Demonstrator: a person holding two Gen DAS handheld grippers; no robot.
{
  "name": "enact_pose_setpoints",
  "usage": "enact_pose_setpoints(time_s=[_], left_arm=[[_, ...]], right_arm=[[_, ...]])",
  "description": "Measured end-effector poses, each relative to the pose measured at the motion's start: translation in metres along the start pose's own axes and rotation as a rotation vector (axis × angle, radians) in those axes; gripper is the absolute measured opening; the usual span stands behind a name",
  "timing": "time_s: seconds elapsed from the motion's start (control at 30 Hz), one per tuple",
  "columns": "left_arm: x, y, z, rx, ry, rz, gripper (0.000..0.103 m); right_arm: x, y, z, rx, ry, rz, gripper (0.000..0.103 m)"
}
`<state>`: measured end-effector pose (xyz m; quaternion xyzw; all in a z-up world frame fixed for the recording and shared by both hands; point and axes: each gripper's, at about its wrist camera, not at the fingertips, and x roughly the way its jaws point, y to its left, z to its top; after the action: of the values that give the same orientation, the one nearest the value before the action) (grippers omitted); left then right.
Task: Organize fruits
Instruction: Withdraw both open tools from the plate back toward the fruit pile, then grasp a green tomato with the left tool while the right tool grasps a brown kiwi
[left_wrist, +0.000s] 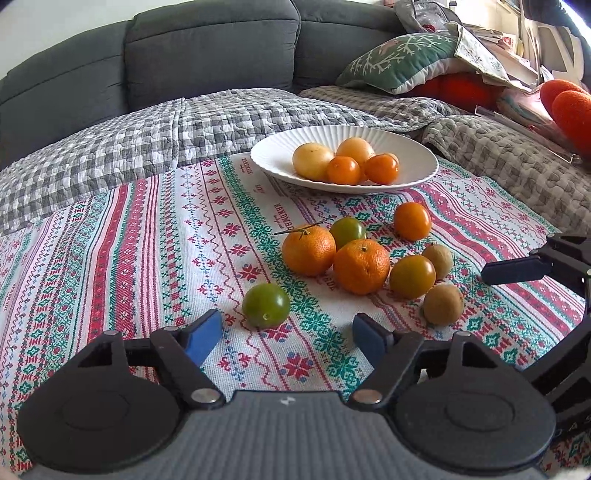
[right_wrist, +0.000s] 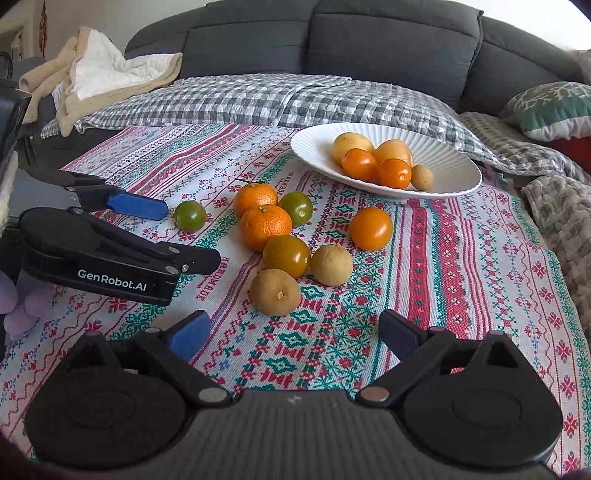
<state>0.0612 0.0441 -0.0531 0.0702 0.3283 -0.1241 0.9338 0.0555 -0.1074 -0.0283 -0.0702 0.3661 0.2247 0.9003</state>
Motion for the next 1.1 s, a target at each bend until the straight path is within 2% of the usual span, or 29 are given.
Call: enact_pose_setpoints(time_s=[0.27,0.47,0.83,1.1], left_arm=[[0.002,0.003,0.005,-0.053,0.016,-0.020,0.050],[0.002,0.007,0.007,-0.090,0.024,-0.012,0.040],[0.003,0.007,0.010,-0.122,0.029,0.005,0.039],[0.002,0.009,0.011,-0.140,0.041,0.022,0.028]], right_arm=[[0.003,0.006,0.008,0.001,0.004,0.009,0.071],[0.002,0.004,0.010,0.006,0.007,0.019,0.058],[0.001,0.001,0.013,0.032,0.013,0.034,0.047],[0.001,0.001,0.013,0.038,0.018,0.049,0.040]])
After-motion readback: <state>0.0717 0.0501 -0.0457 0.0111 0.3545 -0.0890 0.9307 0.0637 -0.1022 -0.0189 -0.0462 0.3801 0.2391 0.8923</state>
